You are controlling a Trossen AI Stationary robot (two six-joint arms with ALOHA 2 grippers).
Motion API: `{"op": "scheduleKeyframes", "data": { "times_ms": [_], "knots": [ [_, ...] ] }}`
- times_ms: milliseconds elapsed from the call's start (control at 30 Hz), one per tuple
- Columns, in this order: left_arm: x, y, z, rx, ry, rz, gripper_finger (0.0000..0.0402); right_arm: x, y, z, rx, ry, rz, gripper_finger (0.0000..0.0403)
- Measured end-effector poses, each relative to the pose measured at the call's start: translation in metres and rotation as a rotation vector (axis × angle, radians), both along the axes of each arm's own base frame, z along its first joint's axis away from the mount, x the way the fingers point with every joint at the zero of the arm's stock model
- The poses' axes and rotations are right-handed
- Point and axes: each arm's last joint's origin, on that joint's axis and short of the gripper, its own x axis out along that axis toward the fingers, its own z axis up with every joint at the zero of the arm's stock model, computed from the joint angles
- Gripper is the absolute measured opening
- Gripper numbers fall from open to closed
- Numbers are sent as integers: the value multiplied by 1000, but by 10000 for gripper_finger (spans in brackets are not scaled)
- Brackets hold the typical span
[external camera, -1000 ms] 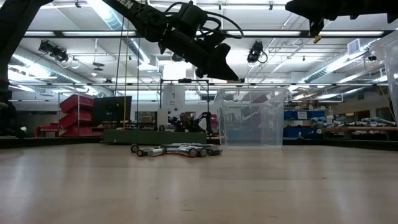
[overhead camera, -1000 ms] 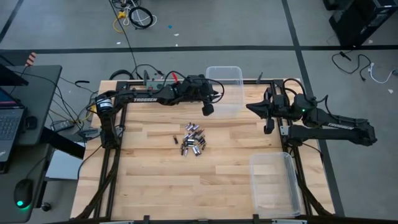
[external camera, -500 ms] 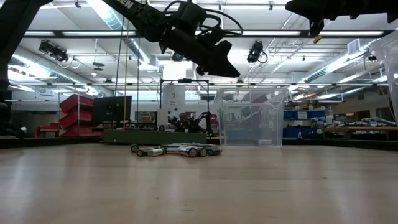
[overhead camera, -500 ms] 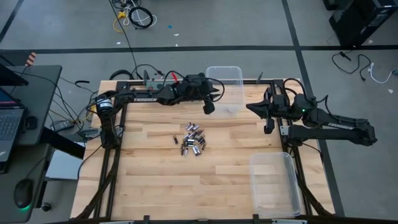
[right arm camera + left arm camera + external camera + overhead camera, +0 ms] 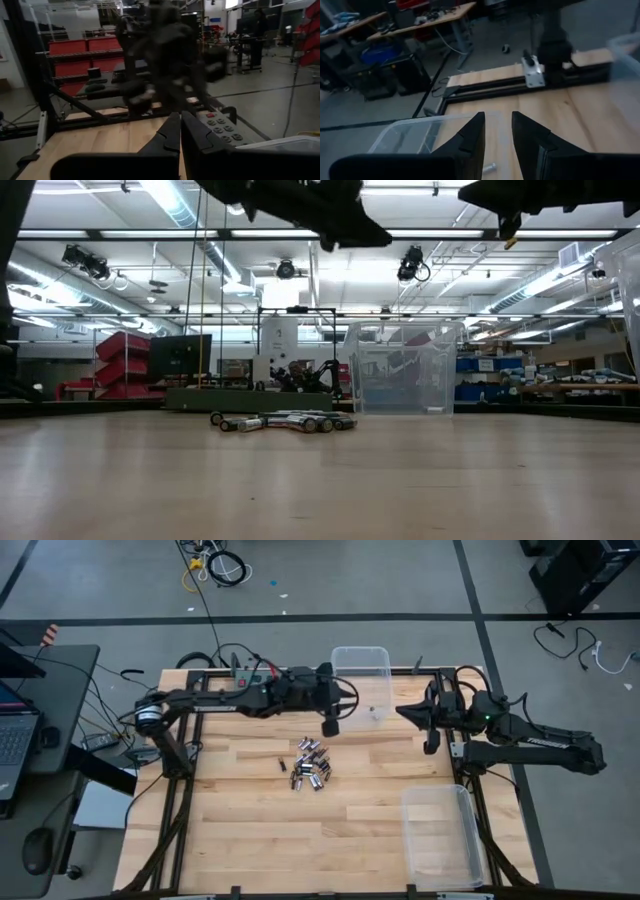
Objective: Sort batteries
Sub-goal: Put the silver battery into the top transparent bin
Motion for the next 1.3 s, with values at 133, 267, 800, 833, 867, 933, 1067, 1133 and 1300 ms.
{"op": "scheduleKeyframes", "data": {
  "times_ms": [133, 267, 800, 833, 867, 933, 1067, 1133, 1300],
  "knots": [
    [-17, -11, 7, 8, 47, 10, 95, 0, -1, 0, -3, 1, -28, 3],
    [-51, -18, -3, -21, 55, 35, 89, 0, -1, 0, -4, 1, -28, 3],
    [-183, -70, -102, -293, 109, 1, 81, 6, -4, 2, -18, -20, -101, 3],
    [-185, -72, -108, -309, 127, 2, 81, 7, -4, 2, -29, -20, -100, 3],
    [-188, -73, -116, -329, 150, 9, 81, 9, -4, 2, -42, -24, -97, 3],
    [-189, -74, -129, -350, 189, 30, 81, 12, -3, 3, -70, -31, -90, 3],
    [-192, -73, -147, -359, 211, 91, 81, 17, -2, 6, -110, -66, -78, 3],
    [-190, -72, -151, -344, 182, 120, 81, 19, -2, 7, -126, -73, -75, 3],
    [-180, -69, -155, -307, 101, 146, 81, 21, -2, 6, -132, -72, -73, 3]
  ]
}}
